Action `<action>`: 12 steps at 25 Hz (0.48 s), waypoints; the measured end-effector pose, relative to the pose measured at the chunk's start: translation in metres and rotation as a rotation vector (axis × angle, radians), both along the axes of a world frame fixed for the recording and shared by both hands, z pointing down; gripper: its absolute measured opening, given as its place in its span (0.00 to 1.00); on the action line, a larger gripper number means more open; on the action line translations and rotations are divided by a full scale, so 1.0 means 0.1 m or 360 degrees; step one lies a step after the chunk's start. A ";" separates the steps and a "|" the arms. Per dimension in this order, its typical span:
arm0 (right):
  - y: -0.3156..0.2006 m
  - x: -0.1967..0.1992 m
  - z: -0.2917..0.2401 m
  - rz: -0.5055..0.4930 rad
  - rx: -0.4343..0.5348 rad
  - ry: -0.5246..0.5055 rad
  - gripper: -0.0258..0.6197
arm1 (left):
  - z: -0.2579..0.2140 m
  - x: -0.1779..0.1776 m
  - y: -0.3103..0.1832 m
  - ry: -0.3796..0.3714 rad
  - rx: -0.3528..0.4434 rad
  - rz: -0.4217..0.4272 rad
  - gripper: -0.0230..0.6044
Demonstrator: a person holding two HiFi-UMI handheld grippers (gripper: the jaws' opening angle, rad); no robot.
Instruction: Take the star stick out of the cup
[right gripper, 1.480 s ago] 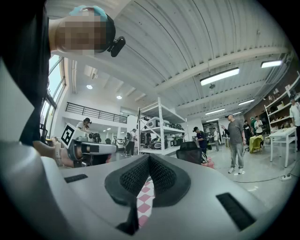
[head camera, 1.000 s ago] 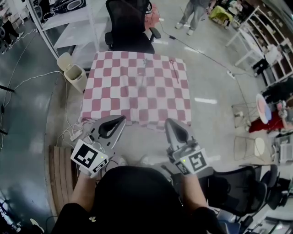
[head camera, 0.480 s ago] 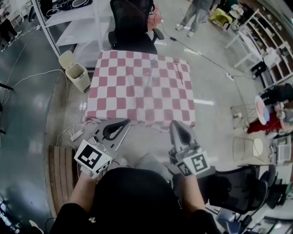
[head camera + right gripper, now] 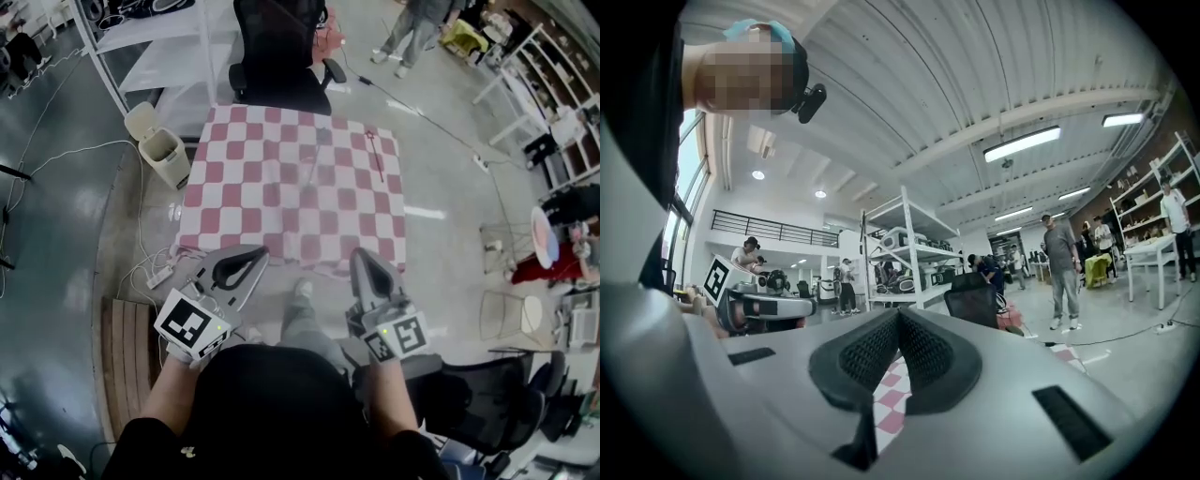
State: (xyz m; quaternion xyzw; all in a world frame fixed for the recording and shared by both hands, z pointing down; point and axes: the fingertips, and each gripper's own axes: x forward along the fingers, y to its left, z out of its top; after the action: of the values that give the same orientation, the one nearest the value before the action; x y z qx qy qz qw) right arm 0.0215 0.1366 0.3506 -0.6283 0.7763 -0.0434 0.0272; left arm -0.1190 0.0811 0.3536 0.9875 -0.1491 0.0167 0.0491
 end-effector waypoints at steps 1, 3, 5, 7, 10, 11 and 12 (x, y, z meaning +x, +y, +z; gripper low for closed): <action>-0.07 0.06 0.02 -0.0009 -0.0006 -0.0012 0.06 | 0.02 0.05 -0.07 -0.0006 -0.0014 -0.0013 0.10; -0.24 0.19 0.06 -0.0036 -0.0022 -0.0030 0.06 | 0.05 0.17 -0.21 -0.0016 -0.0030 -0.0037 0.10; -0.42 0.33 0.08 -0.0069 -0.0032 -0.0048 0.06 | 0.09 0.32 -0.37 -0.0028 -0.0043 -0.0062 0.10; -0.58 0.48 0.08 -0.0107 -0.0039 -0.0062 0.06 | 0.12 0.49 -0.51 -0.0048 -0.0059 -0.0086 0.10; -0.82 0.74 0.11 -0.0159 -0.0053 -0.0065 0.06 | 0.17 0.73 -0.74 -0.0073 -0.0083 -0.0134 0.10; -0.89 0.82 0.11 -0.0176 -0.0057 -0.0071 0.06 | 0.18 0.81 -0.82 -0.0077 -0.0089 -0.0151 0.10; -0.96 0.90 0.12 -0.0195 -0.0060 -0.0078 0.06 | 0.19 0.89 -0.89 -0.0083 -0.0093 -0.0167 0.10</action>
State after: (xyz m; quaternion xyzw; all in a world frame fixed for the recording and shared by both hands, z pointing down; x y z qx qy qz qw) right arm 0.1115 0.0403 0.3629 -0.5787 0.8115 -0.0750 0.0315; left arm -0.0297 -0.0077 0.3729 0.9757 -0.2012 0.0441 0.0749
